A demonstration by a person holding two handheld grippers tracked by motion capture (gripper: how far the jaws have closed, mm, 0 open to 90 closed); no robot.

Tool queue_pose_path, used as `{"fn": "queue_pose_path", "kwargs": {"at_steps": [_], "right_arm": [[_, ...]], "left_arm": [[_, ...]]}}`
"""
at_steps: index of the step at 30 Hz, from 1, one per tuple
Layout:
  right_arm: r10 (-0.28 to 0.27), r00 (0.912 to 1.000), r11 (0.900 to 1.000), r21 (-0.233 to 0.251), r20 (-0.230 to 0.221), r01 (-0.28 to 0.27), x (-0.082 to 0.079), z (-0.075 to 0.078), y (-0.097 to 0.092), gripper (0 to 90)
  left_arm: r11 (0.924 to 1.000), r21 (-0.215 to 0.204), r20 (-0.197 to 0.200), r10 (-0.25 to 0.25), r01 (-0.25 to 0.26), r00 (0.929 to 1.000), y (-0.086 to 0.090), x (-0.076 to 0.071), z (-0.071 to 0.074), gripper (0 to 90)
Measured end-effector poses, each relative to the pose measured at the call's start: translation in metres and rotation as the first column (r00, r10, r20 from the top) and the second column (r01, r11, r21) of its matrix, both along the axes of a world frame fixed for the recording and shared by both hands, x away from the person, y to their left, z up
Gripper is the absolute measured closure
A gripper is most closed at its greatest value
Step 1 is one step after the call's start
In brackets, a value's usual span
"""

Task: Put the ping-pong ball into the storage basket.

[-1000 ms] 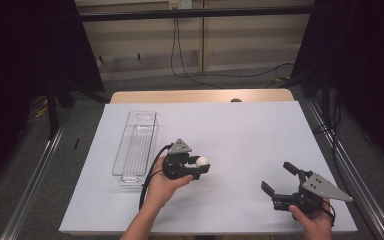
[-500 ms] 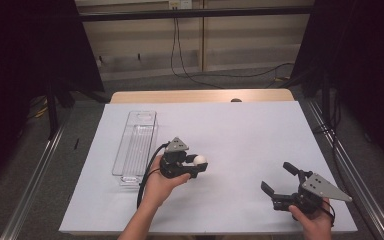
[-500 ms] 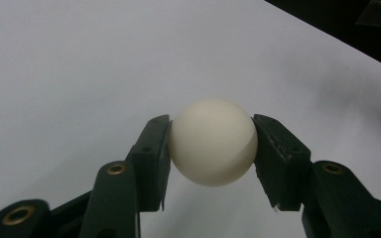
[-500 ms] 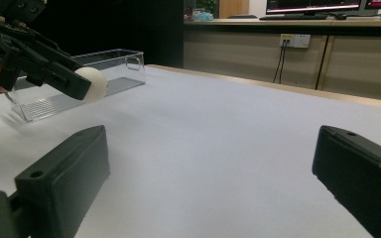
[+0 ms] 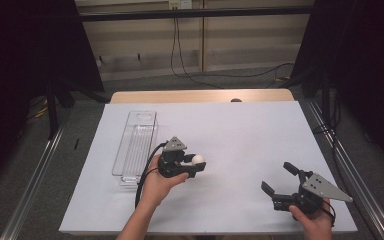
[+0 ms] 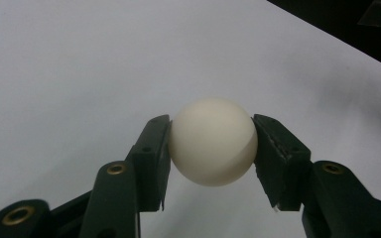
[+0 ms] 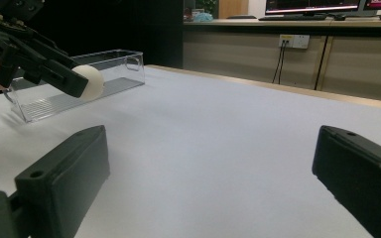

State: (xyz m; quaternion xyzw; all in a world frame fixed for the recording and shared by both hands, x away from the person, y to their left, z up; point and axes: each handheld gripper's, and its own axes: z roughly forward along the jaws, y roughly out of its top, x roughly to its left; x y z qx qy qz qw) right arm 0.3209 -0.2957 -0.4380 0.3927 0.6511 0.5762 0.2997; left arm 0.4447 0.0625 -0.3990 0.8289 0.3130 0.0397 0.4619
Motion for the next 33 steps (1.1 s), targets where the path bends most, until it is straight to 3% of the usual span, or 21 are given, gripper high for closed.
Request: {"fn": "queue_pose_path", "kwargs": {"at_steps": [33], "right_arm": [[-0.010,0.9999,0.9999,0.007,0.004,0.010,0.0003,-0.0002,-0.0019,0.9]], "left_arm": [[0.9999,0.001,-0.008,0.011,-0.011,0.9999,0.0073,0.0022,0.0031,51.1]]}}
